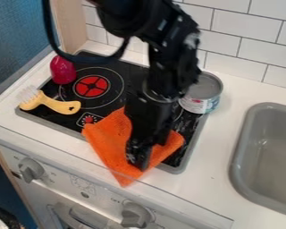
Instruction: Moved the orange clothe at the lower middle of the burner
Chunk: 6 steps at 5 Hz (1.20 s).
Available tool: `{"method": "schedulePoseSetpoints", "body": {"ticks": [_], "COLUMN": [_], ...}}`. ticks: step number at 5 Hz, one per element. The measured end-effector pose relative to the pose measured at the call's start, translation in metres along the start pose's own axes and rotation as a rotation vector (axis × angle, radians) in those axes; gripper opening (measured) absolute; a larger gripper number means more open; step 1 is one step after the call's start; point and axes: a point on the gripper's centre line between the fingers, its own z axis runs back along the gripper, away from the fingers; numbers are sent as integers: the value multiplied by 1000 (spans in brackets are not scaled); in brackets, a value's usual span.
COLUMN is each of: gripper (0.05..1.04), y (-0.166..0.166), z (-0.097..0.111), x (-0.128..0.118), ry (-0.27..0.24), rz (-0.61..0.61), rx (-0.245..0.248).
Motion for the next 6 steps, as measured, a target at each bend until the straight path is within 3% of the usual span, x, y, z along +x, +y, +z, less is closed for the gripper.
{"method": "schedulePoseSetpoints", "body": {"ticks": [2,3,6], "gripper": [999,999,999], "y": [1,-4,-15], "z": [7,24,78], "x": [-30,-30,13], "ry": [27,36,29], "rz": [-94,-87,52], "rx": [-18,-61,-133]}}
